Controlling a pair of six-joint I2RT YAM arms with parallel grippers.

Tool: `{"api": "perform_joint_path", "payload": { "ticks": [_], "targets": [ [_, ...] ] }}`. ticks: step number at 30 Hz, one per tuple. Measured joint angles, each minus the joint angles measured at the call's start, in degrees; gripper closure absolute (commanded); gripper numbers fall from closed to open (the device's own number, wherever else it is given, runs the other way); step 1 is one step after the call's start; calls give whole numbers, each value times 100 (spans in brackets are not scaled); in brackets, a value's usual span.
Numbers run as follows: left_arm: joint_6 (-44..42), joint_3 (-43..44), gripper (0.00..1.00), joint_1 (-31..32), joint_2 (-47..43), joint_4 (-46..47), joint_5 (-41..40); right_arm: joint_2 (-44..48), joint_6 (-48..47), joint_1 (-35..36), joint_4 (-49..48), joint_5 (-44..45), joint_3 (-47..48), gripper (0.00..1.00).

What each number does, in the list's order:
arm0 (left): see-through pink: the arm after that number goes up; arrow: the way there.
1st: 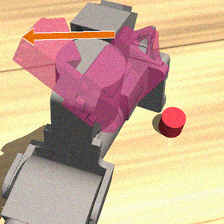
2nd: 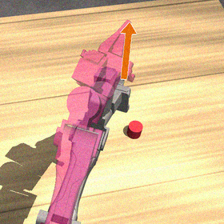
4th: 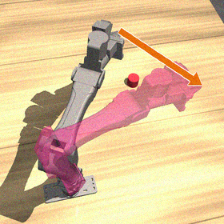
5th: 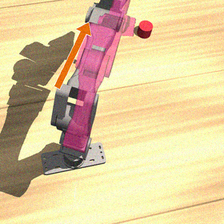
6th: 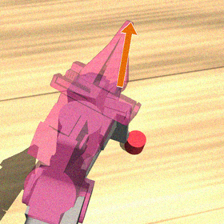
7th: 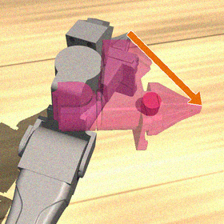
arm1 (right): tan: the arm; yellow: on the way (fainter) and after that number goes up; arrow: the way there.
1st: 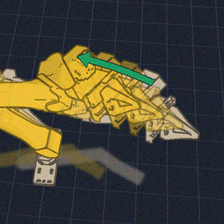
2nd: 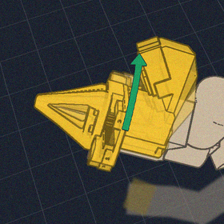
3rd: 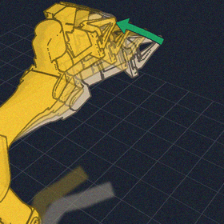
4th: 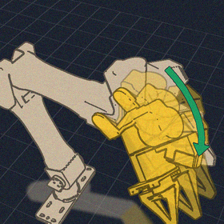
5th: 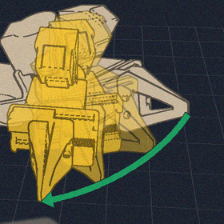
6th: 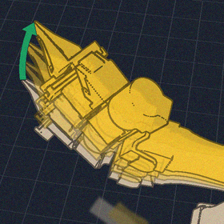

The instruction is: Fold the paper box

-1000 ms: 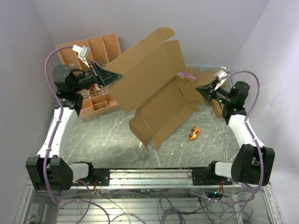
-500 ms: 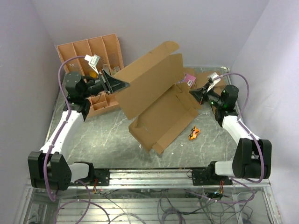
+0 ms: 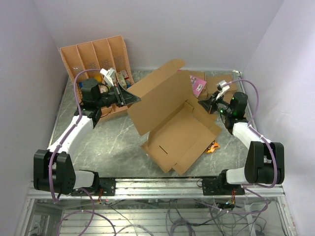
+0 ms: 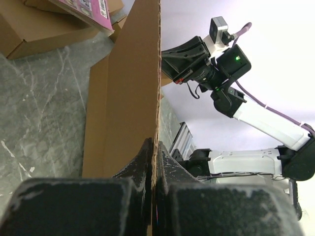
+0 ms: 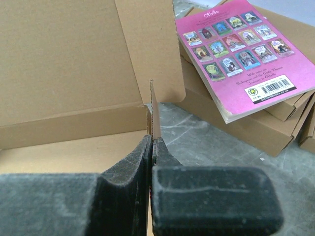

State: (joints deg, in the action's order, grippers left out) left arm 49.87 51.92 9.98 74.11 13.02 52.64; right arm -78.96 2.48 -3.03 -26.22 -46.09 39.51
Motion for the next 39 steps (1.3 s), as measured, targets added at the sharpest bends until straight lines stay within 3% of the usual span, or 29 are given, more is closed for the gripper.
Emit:
{"api": "perform_joint_path", "payload": {
  "ticks": [3, 4, 6, 8, 10, 14, 19, 22, 28, 30, 34, 39],
  "targets": [
    [-122, 0, 93, -2, 0, -52, -33, 0, -192, 7, 199, -7, 33, 99],
    [-201, 11, 93, -4, 0, -125, -61, 0, -315, 7, 341, 0, 81, 94],
    [-389, 76, 93, -28, 9, -315, -125, -24, -627, 9, 693, 17, 254, 79],
    [-601, 173, 93, -85, 11, -457, -199, -107, -979, 9, 1119, 28, 560, 54],
    [-741, 205, 93, -153, 7, -479, -232, -201, -1239, -42, 1482, -39, 872, 37],
    [-835, 199, 93, -256, -22, -433, -234, -214, -1567, -367, 2341, -319, 1351, 21],
    [-1012, 146, 93, -319, -365, -492, -310, 260, -2031, -887, 3534, -796, 1506, 13],
    [-1200, 85, 93, -358, -658, -586, -420, 741, -3023, -944, 4426, -1272, 1495, 9],
    [-1429, 22, 93, -684, -739, -608, -442, 737, -8546, -455, 7908, -1545, 1484, 1],
    [-1598, 98, 93, -719, -584, -822, -455, 533, -9659, -140, 8467, -1351, 1309, 0],
    [-1867, 251, 93, -743, -350, -1198, -505, 551, -10522, 374, 8524, -859, 855, 0],
    [-2339, 487, 93, -896, -153, -1762, -629, 813, -10953, 761, 7722, -57, 109, 1]
  ]
}}
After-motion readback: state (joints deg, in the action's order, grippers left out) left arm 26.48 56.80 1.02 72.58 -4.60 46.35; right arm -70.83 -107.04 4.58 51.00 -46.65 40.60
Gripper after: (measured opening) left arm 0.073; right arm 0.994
